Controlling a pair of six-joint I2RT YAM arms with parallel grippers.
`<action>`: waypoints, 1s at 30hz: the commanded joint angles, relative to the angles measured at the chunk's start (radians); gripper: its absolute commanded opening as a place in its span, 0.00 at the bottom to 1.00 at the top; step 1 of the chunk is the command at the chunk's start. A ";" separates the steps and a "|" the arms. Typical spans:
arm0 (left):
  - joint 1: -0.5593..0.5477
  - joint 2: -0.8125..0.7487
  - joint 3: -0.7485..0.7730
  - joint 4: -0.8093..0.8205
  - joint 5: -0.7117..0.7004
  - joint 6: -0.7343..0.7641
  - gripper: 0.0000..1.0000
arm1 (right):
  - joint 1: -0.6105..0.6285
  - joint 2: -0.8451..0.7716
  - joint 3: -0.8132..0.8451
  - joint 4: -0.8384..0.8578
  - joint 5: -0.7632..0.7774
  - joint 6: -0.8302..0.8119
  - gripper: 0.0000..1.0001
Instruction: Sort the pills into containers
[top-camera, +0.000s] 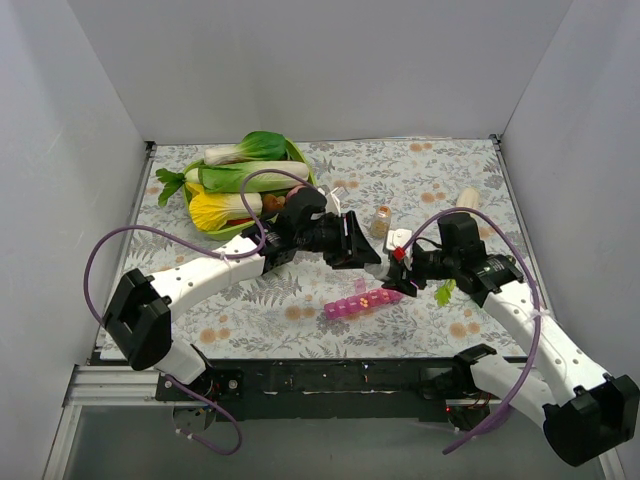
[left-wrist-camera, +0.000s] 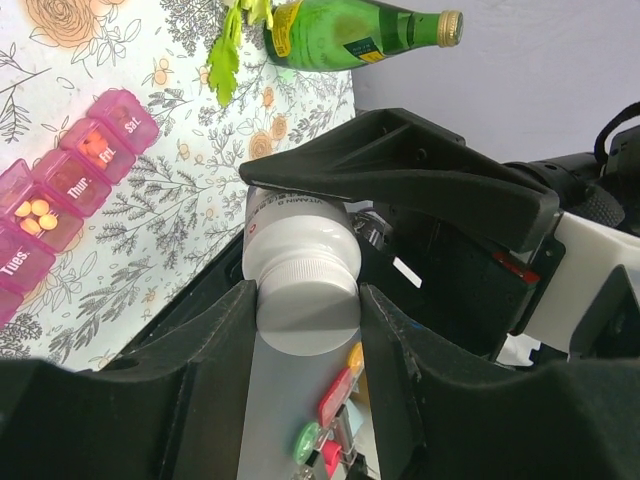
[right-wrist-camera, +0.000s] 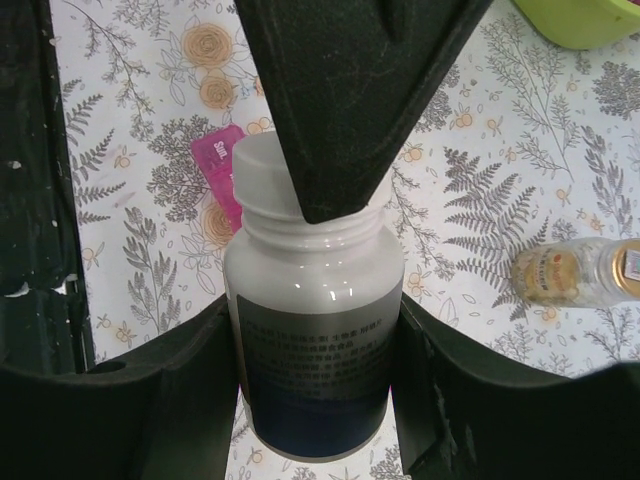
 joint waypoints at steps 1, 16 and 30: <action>-0.006 -0.005 0.010 0.042 0.072 0.028 0.21 | 0.010 0.020 0.050 0.027 -0.122 0.040 0.01; 0.005 0.052 0.096 -0.185 0.228 0.391 0.20 | -0.010 0.061 0.037 -0.016 -0.331 0.094 0.01; 0.005 0.012 0.077 -0.111 0.270 0.480 0.20 | -0.099 0.104 0.024 0.066 -0.525 0.218 0.01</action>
